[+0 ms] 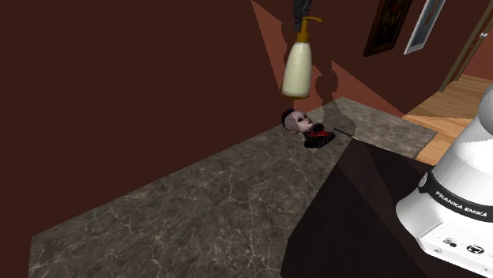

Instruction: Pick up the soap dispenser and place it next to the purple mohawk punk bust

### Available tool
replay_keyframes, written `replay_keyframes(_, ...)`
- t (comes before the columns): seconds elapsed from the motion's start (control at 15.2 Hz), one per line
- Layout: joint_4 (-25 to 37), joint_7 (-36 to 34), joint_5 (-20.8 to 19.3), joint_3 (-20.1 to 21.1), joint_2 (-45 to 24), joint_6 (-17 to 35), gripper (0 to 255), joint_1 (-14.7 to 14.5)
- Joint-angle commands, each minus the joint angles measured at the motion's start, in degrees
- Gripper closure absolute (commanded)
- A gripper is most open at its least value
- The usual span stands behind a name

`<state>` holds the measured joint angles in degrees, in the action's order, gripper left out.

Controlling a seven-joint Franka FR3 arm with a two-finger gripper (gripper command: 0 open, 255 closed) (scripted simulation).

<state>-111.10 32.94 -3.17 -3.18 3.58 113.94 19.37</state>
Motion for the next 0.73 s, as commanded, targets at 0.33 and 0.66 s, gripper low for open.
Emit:
replay_keyframes(0.33,-4.06,0.02,-0.05,-0.14,-1.02,5.14,255,0.11)
replay_keyframes(0.66,-6.83,-0.13,-0.1,-0.17,-2.01,8.9,255,0.14)
